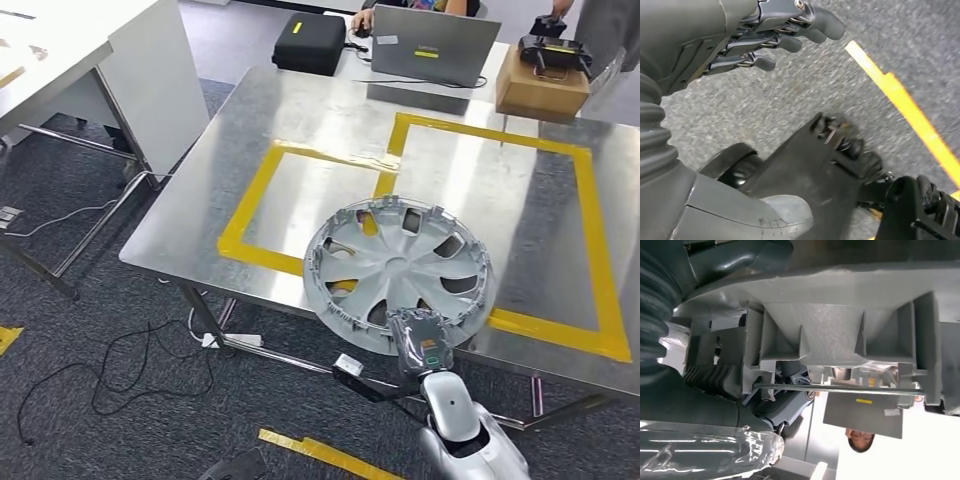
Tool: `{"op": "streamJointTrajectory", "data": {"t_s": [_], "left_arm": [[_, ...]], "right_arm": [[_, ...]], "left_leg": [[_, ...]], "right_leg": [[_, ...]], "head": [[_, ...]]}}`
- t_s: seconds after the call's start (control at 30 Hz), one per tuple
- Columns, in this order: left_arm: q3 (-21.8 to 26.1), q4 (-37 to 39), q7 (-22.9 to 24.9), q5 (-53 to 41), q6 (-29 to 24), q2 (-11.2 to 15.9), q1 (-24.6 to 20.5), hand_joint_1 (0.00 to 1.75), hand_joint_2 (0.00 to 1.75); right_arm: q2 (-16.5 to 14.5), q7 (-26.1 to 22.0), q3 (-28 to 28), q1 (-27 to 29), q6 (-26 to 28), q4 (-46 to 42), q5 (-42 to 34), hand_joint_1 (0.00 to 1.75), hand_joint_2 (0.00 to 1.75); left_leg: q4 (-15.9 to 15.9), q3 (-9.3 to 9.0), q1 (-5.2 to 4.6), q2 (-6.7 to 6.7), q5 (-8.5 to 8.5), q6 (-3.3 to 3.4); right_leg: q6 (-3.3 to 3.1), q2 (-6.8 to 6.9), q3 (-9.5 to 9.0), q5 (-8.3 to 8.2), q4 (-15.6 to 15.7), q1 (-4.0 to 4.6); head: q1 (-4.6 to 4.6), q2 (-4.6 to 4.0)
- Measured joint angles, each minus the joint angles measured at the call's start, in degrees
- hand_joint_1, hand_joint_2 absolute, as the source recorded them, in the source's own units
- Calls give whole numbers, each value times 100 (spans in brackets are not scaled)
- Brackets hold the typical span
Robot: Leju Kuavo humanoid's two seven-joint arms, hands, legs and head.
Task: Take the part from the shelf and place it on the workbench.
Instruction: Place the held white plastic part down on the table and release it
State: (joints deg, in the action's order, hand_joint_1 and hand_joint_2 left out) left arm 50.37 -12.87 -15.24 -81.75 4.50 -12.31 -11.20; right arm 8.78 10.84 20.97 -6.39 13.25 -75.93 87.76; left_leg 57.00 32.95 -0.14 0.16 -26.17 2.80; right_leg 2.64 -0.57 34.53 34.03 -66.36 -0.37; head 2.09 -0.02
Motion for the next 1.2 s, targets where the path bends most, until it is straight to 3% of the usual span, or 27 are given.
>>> {"op": "streamJointTrajectory", "data": {"t_s": [0.07, 0.1, 0.13, 0.2, 0.27, 0.3, 0.37, 0.43, 0.57, 0.73, 0.83, 0.9, 0.93, 1.0, 1.03, 1.07, 1.1, 1.13, 1.2], "left_arm": [[-18, -1, -11, 30, -2, 0, 23, 0, 175], [-27, -1, -13, 46, -4, 3, 43, 0, 175], [-37, -1, -14, 61, -5, 7, 63, 0, 175], [-67, 0, -21, 85, -7, 10, 89, 0, 175], [-110, -2, -28, 108, -7, 15, 96, 0, 175], [-125, -1, -30, 120, -6, 21, 101, 0, 175], [-139, 0, -37, 139, -2, 34, 110, 0, 175], [-156, 0, -52, 148, 2, 46, 114, 0, 175], [-201, -1, -65, 154, 4, 79, 116, 0, 175], [-261, -1, -65, 155, 6, 107, 125, 0, 175], [-275, -2, -65, 165, 7, 117, 126, 0, 175], [-278, -1, -67, 183, 6, 118, 124, 0, 175], [-278, -1, -70, 192, 5, 116, 125, 0, 175], [-279, -1, -77, 197, 4, 114, 137, 0, 175], [-279, -1, -79, 199, 4, 114, 147, 0, 175], [-279, -1, -80, 201, 4, 114, 157, 0, 175], [-279, -2, -80, 203, 4, 114, 163, 0, 175], [-279, -2, -81, 204, 4, 114, 165, 0, 175], [-281, -2, -86, 209, 3, 101, 163, 0, 175]], "right_arm": [[78, 112, -5, 54, 49, 4, -73, 175, 175], [131, 150, -35, 99, 74, 0, -115, 175, 175], [186, 180, -84, 142, 95, -12, -156, 175, 175], [281, 233, -252, 220, 142, -57, -227, 175, 175], [332, 277, -467, 295, 186, -105, -285, 175, 175], [349, 294, -579, 344, 209, -130, -309, 175, 175], [370, 315, -793, 467, 261, -188, -351, 175, 175], [384, 317, -989, 573, 309, -236, -393, 175, 175], [401, 317, -1284, 690, 338, -282, -451, 175, 175], [436, 332, -1528, 729, 337, -282, -469, 175, 175], [462, 360, -1640, 743, 343, -288, -533, 175, 175], [493, 362, -1746, 781, 357, -304, -665, 175, 175], [514, 346, -1812, 808, 369, -314, -750, 175, 175], [544, 289, -1950, 866, 395, -321, -904, 175, 175], [551, 257, -2016, 893, 406, -322, -960, 175, 175], [554, 231, -2072, 918, 413, -323, -996, 175, 175], [555, 208, -2121, 940, 416, -325, -1017, 175, 175], [555, 188, -2159, 955, 418, -326, -1028, 175, 175], [560, 157, -2205, 965, 419, -338, -1036, 175, 175]], "left_leg": [[4, -10, -5, -5, -19, 2], [5, -23, -6, -12, -35, -3], [7, -46, -5, -21, -54, -11], [8, -108, -6, -38, -98, -40], [16, -123, -14, -47, -127, -90], [31, -113, -21, -49, -130, -122], [47, -101, -32, -47, -142, -93], [46, -109, -36, -46, -150, -27], [37, -95, -35, -52, -162, -58], [43, -65, -64, -56, -145, -87], [31, -65, -89, -54, -114, -44], [-3, -72, -66, -48, -77, 7], [-17, -74, -53, -46, -62, 29], [-19, -66, -62, -46, -67, 55], [-18, -66, -72, -48, -75, 62], [-18, -73, -83, -50, -85, 67], [-18, -87, -96, -52, -96, 70], [-18, -108, -108, -54, -109, 69], [-18, -152, -123, -50, -140, 53]], "right_leg": [[37, 7, 400, 217, -593, -20], [54, 10, 493, 171, -656, -26], [68, 16, 474, 2, -496, -31], [65, 47, 195, -479, 251, -33], [-13, 83, -29, -639, 796, -10], [-68, 91, -67, -636, 875, 0], [-103, 86, -98, -704, 897, 9], [-90, 84, -99, -742, 903, 11], [-106, 97, -96, -732, 904, 15], [-61, 95, -86, -762, 905, -19], [0, 91, -83, -783, 927, -55], [44, 83, 9, -677, 778, -63], [60, 79, 130, -539, 541, -65], [78, 73, 508, -167, -235, -67], [81, 73, 682, -49, -578, -66], [77, 73, 775, -32, -750, -61], [57, 73, 744, -135, -670, -52], [20, 73, 594, -322, -363, -36], [-115, 95, 154, -650, 488, 29]], "head": [[4, 2], [5, 2], [7, 2], [4, 2], [4, 2], [-1, 2], [-14, 2], [-25, 2], [-27, 2], [-23, 2], [-26, 2], [-15, 2], [-9, 2], [-2, 2], [-4, 2], [-4, 2], [-4, 2], [-3, 2], [-17, 2]]}}
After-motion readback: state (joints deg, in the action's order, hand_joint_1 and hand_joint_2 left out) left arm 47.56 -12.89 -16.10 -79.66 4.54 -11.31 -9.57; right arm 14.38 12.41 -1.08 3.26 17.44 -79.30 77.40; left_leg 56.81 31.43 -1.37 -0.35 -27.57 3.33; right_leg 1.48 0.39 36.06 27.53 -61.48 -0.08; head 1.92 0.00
